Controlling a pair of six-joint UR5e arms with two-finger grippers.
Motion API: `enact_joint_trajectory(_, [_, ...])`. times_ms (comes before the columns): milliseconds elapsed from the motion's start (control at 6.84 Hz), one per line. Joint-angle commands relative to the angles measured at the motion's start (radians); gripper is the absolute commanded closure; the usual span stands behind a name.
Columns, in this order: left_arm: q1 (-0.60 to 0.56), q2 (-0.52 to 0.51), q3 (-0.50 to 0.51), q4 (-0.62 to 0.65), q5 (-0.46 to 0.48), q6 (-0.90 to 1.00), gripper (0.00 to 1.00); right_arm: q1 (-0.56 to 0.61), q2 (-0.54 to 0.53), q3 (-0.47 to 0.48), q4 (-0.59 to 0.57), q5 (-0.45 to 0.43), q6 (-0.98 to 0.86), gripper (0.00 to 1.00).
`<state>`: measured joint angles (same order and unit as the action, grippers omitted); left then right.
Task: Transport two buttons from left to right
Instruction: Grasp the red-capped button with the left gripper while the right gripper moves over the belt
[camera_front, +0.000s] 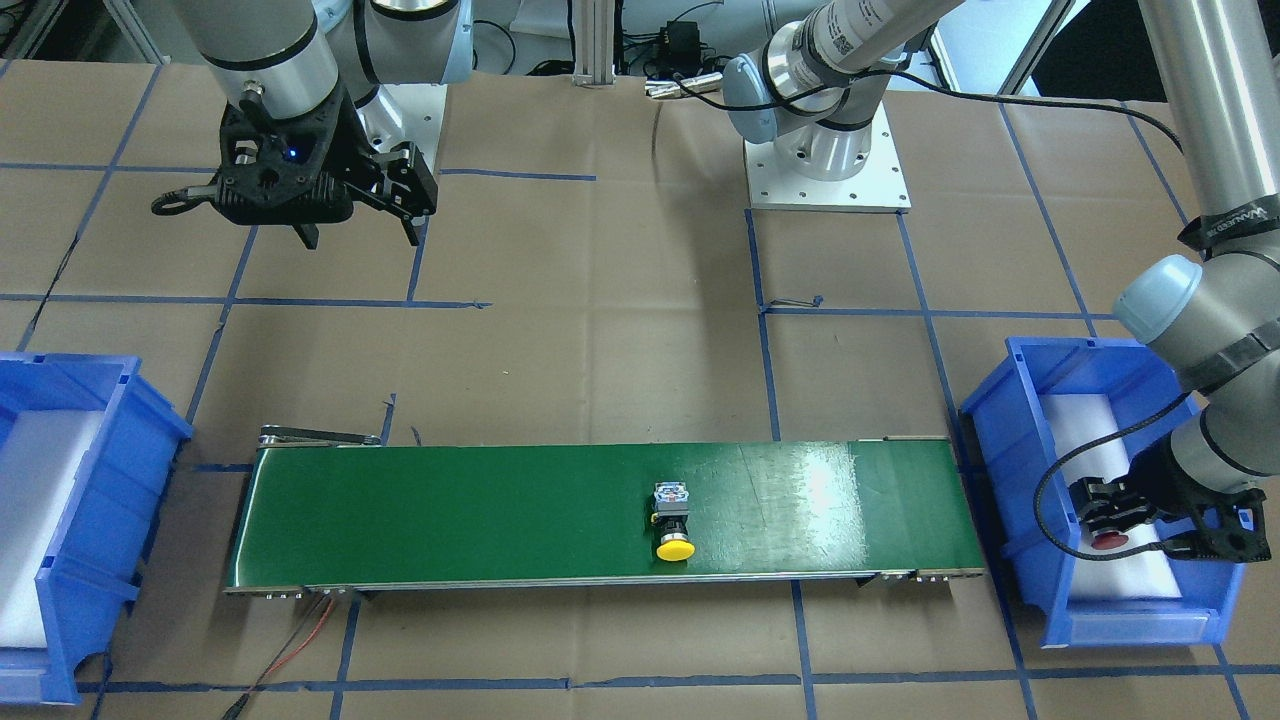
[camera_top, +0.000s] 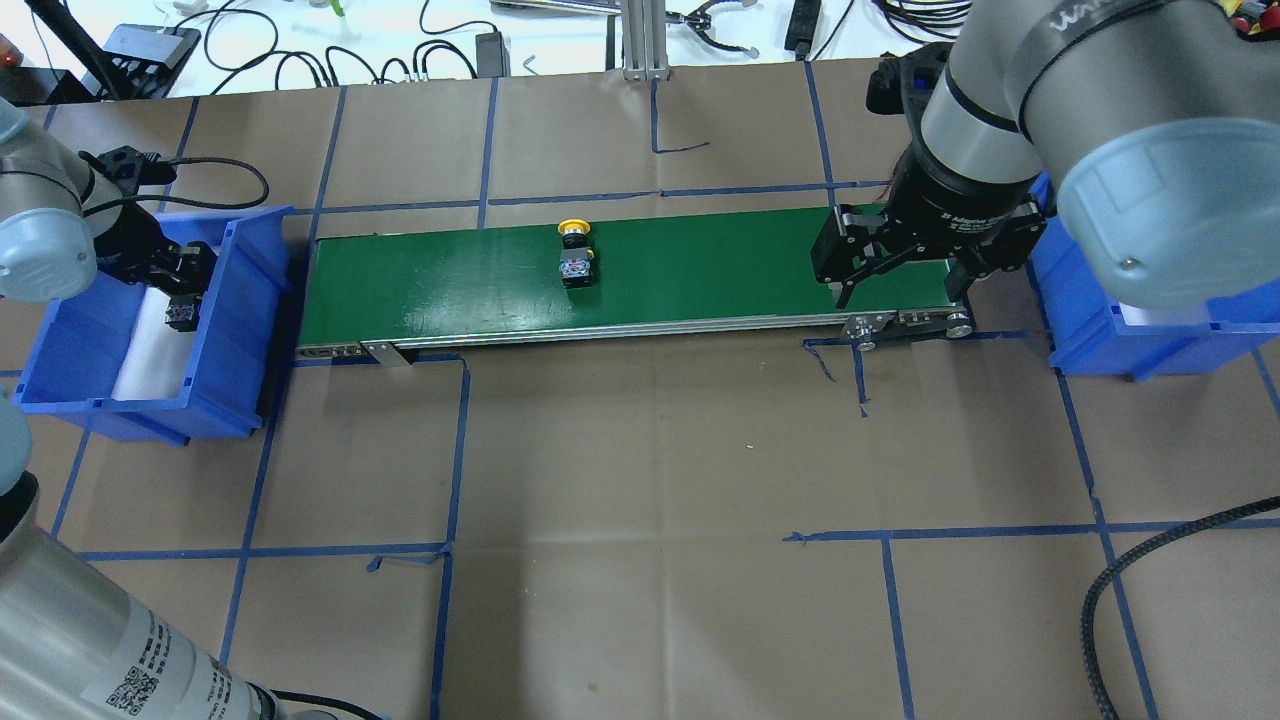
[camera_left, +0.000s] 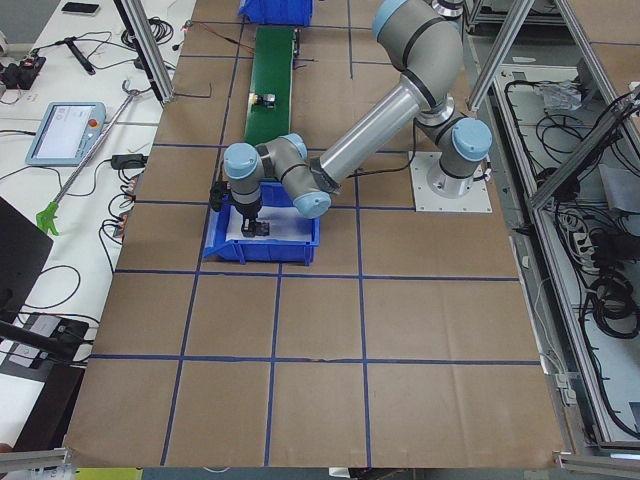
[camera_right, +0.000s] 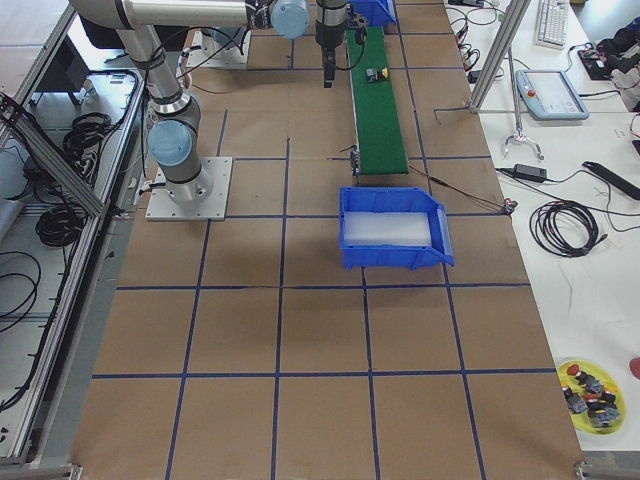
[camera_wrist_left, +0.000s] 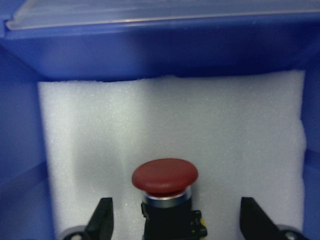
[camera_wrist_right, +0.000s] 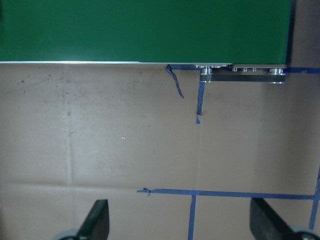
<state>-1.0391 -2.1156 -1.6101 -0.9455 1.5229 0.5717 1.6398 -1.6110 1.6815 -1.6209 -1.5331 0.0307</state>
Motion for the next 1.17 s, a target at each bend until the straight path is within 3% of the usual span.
enact_joint_trajectory(0, [0.005, 0.006, 0.001, -0.006, -0.029, -0.006, 0.82, 0.0, 0.057, -0.066, -0.004, -0.002, 0.0, 0.0])
enact_joint_trajectory(438, [0.011, 0.025, 0.033, -0.05, -0.024, -0.006, 1.0, -0.002, 0.104, -0.106, -0.005, -0.001, 0.0, 0.0])
enact_joint_trajectory(731, [0.01, 0.083, 0.038, -0.117, -0.017, -0.006, 1.0, -0.002, 0.131, -0.115, -0.017, 0.008, 0.001, 0.0])
enact_joint_trajectory(1023, [0.011, 0.213, 0.061, -0.313, 0.022, -0.007, 1.0, -0.002, 0.172, -0.161, -0.017, 0.002, 0.0, 0.0])
